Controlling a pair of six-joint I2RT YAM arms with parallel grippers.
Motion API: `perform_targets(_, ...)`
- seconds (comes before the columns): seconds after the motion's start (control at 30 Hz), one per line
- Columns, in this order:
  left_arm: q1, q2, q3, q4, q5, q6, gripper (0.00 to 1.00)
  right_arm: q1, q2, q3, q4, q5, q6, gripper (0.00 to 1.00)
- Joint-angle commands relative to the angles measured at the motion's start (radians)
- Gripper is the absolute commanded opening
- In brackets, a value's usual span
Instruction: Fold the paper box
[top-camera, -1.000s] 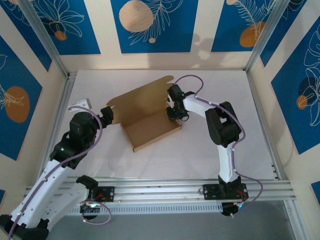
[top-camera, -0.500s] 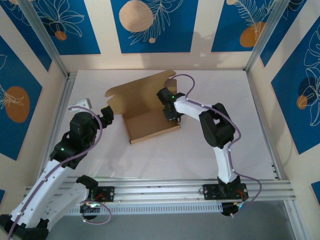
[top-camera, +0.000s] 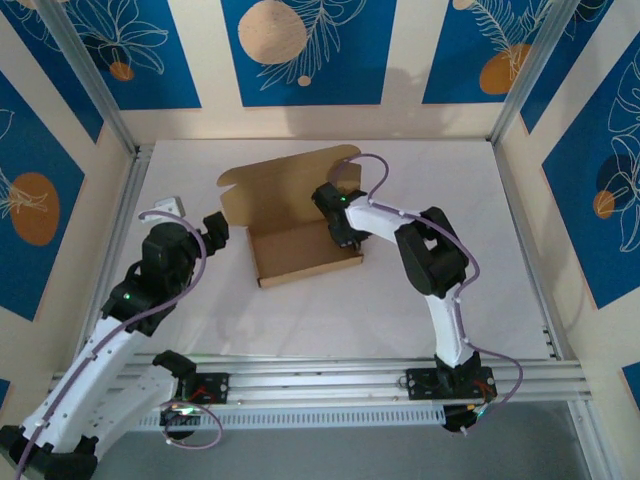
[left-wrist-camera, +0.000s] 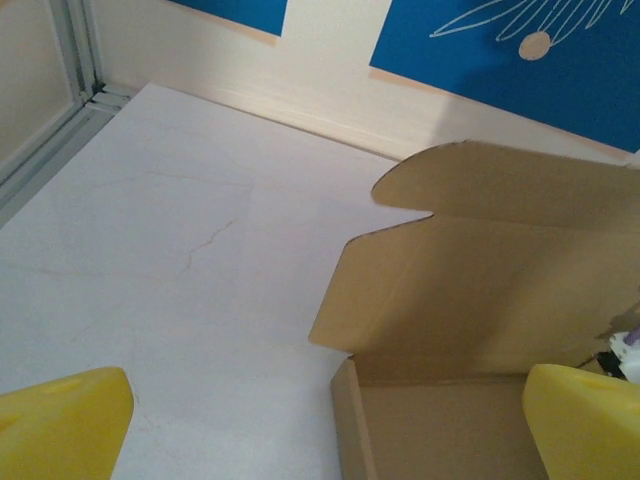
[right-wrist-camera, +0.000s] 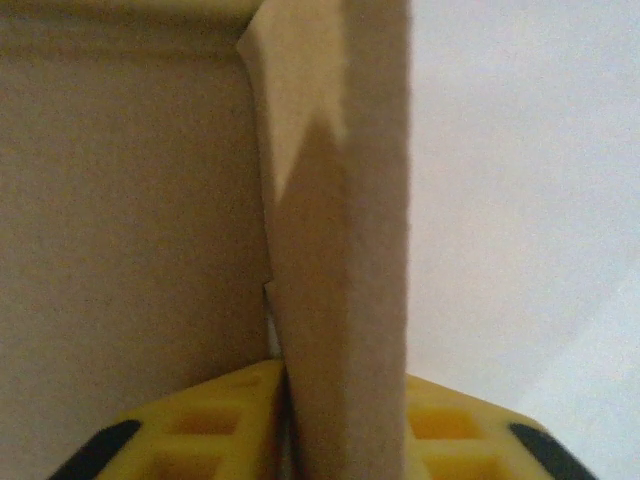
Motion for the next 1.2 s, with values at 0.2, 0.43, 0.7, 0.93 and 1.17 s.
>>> perform_targets(0.2, -0.008, 0.115, 0.017, -0.05, 0.224, 0.125, 1.0, -0.038, -0.346, -0.386, 0.252, -0.367, 0.274, 0.62)
perform_targets(0.43, -0.007, 0.242, 0.074, -0.078, 0.143, 0.196, 1.0, -0.034, -0.411, -0.501, 0.357, -0.359, 0.269, 0.81)
perform_targets(0.7, 0.006, 0.505, 0.128, 0.001, 0.23, 0.378, 0.97, -0.027, -0.638, -0.659, 0.52, -0.388, 0.311, 0.85)
perform_targets(0.93, 0.035, 0.773, 0.268, -0.001, 0.397, 0.389, 0.85, -0.029, -0.854, -0.749, 0.523, -0.378, 0.32, 0.94)
perform_targets(1.17, 0.036, 0.98, 0.39, -0.008, 0.394, 0.379, 0.75, -0.08, -1.012, -0.812, 0.488, -0.403, 0.32, 0.93)
